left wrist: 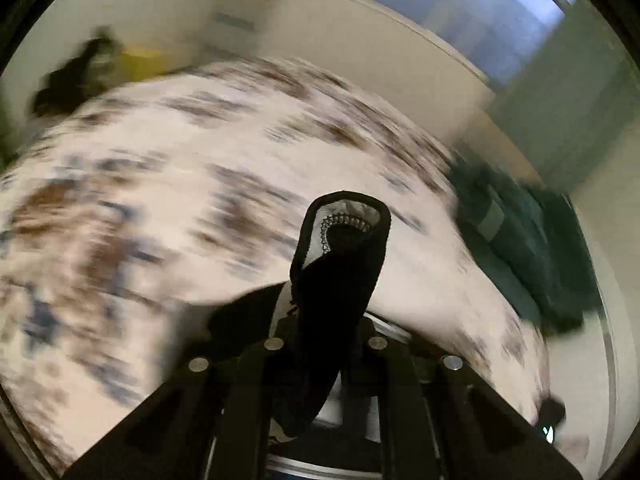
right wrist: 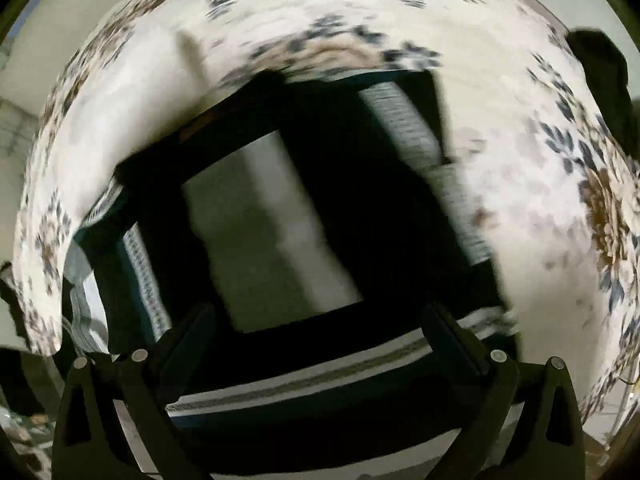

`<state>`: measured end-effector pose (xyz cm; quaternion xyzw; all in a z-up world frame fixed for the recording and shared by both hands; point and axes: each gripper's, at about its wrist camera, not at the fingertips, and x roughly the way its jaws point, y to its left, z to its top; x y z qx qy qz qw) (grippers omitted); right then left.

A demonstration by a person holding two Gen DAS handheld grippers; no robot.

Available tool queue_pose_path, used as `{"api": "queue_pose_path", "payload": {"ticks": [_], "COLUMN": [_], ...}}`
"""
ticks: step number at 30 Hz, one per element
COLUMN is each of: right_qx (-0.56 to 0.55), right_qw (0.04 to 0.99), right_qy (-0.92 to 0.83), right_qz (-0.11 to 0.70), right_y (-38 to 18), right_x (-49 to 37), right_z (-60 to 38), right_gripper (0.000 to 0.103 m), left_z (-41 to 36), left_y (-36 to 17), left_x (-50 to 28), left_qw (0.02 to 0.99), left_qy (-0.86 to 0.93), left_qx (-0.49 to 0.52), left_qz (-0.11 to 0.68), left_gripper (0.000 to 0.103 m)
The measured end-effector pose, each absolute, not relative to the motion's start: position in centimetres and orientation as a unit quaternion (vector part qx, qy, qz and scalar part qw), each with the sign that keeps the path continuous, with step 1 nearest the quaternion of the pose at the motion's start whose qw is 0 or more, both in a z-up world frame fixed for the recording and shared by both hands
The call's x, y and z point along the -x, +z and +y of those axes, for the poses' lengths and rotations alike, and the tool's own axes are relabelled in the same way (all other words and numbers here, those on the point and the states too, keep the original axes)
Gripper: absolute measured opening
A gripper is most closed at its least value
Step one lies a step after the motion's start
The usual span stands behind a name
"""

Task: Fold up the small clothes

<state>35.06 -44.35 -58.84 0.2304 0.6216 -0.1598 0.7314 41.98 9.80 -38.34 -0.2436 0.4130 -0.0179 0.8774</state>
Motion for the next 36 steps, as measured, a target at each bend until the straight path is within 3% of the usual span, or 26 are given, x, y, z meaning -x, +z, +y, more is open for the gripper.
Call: {"api": "queue_pose_path", "payload": {"ticks": [7,12,15,18,19,20,21,24,26,28,34,35,36], "right_qx": [-0.246,-0.271,-0.298,-0.325,-0.341,-0.345,-0.347,-0.370,-0.376,-0.375,-0.355,-0.343,-0.337], "right_qw": [0.718,0.704,0.695,0.685,0.685,0.680,0.674,0.672,0.677,0.680,0.657,0.657,0.664], "right_qy": [-0.189,-0.183,-0.155,-0.122,-0.101,-0.092,-0.081,-0.025,0.006,0.028,0.018,0.012,0.013], "right_qz": [0.623,0.631,0.636,0.640,0.636,0.640,0.647,0.641,0.633,0.629,0.664,0.671,0.667], "right_y": [-58.3,-58.9,-59.2,-59.2,-59.1,-59.0,-59.1,-58.8,-58.6,-59.1,-63.3,-63.7,-63.5], "right_x": [-32.0,-29.6,-28.5,-27.9,-28.1,-28.3,-28.8,-31.4,-34.1,-36.6,-43.8,-44.5,-44.8], "right_z": [-57.1,-64.1,-66.6,-67.9,-68.1,-67.8,-67.6,-65.7,-63.6,-61.6,-56.1,-55.2,-54.6], "right_gripper": [0.103,0.103,0.103,0.098,0.075,0.043,0.035,0.036,0.057,0.066,0.066,0.058,0.042], "left_z": [-14.2,-25.1,-27.9,-27.0,-26.2,-25.0,-24.0,-19.1,-15.0,-10.2,0.2,1.3,2.1], "left_y": [-44.8,-50.0,-50.4,-49.7,-49.4,-49.3,-49.5,-49.9,-50.4,-51.1,-52.5,-52.7,-52.8], "left_x": [-44.8,-44.5,-43.5,-41.3,-40.7,-40.2,-39.8,-37.8,-36.8,-36.5,-38.0,-38.6,-39.2], "left_qw": [0.833,0.802,0.814,0.823,0.825,0.826,0.826,0.828,0.824,0.815,0.811,0.811,0.811], "left_qy": [-0.136,-0.150,-0.133,-0.138,-0.135,-0.129,-0.120,-0.060,-0.016,0.037,0.144,0.153,0.159], "left_qx": [0.199,0.119,0.050,0.046,0.042,0.041,0.041,0.032,0.029,0.032,0.047,0.050,0.054], "left_qz": [0.498,0.566,0.564,0.549,0.547,0.547,0.549,0.557,0.566,0.577,0.566,0.563,0.561], "left_gripper": [0.009,0.012,0.017,0.044,0.071,0.096,0.098,0.098,0.098,0.098,0.098,0.098,0.098]}}
